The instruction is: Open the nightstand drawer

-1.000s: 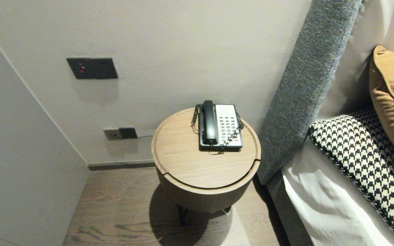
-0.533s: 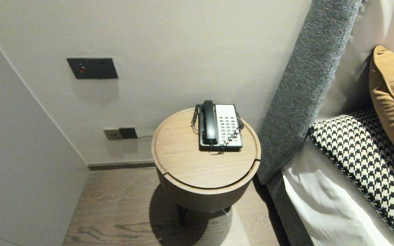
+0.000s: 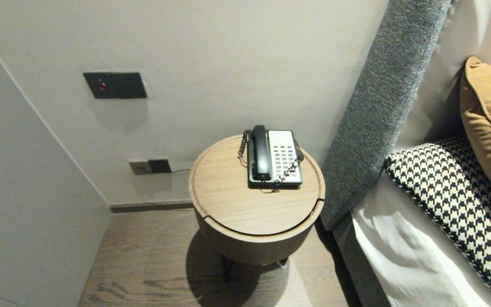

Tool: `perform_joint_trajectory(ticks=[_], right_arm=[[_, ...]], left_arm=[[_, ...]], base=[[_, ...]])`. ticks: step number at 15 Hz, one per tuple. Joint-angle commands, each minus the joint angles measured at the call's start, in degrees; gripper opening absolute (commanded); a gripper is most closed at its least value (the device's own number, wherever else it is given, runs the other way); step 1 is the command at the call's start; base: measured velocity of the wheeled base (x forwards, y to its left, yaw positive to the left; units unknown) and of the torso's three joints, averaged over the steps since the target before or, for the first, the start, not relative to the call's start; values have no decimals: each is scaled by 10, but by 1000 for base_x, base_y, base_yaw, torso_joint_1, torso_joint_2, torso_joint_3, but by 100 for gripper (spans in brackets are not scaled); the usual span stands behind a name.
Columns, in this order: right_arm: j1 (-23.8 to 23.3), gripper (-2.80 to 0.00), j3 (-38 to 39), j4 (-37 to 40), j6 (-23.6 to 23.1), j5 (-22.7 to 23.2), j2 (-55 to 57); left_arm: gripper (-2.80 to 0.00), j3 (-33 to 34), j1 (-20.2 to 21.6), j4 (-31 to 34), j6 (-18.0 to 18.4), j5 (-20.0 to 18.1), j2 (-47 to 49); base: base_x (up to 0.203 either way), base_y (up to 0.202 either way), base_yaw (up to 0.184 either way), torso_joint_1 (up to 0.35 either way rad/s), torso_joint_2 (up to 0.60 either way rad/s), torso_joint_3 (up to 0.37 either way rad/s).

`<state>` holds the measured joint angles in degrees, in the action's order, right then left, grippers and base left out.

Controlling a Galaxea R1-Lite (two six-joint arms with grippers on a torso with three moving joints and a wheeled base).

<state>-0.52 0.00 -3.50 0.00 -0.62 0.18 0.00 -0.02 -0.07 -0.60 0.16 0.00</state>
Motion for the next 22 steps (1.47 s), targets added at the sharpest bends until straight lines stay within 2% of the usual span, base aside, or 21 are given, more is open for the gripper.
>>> perform_joint_trajectory(ticks=[1,8,10,22], right_arm=[[0,-280,12,-1,0,0,3],[0,-280,10,6,0,-1,3],[0,-280,1,35,1,-1,4],[0,-280,1,34,-1,-1,3]], left_arm=[[-280,0,0,0,0,0,0],[-280,0,0,0,0,0,0],[-280,0,0,0,0,0,1],[-280,0,0,0,0,0,0]], base=[[0,0,0,0,0,0],[0,0,0,0,0,0],[0,0,0,0,0,0],[0,0,0,0,0,0]])
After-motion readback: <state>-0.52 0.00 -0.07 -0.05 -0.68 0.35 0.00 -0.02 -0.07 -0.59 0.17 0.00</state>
